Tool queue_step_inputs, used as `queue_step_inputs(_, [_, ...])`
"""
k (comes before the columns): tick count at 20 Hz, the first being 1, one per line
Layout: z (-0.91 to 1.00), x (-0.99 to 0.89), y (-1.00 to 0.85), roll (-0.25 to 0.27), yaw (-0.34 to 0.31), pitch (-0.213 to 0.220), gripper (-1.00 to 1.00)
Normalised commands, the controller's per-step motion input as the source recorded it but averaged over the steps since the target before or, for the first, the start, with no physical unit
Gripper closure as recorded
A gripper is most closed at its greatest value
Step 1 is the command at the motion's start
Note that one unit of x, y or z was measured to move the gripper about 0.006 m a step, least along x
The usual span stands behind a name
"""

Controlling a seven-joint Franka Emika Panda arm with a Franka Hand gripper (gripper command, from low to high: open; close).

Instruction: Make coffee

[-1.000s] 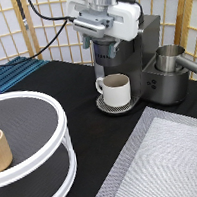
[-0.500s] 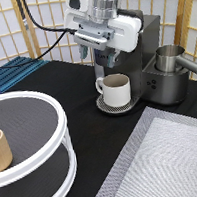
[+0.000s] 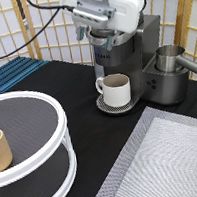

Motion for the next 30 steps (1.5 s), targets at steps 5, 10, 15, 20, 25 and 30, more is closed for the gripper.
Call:
queue_step_inputs(5, [0.90,0.05,0.04,0.013,0.020,-0.013,-1.00])
queue_step_inputs(10, [0.13,-0.07,0.33,0.007,0.257,-0.076,-1.00])
queue_step_inputs(15, [-0.07,0.00,0.03,0.045,0.354,-0.130,-1.00])
queue_step_inputs(20, [-0.01,0.00,0.00,0.045,0.374,-0.096,-1.00])
queue_step_inputs(25, [0.00,0.00,0.00,0.028,0.375,-0.083,-1.00])
queue_step_inputs(30, [-0.01,0.00,0.00,0.000,0.375,-0.045,-1.00])
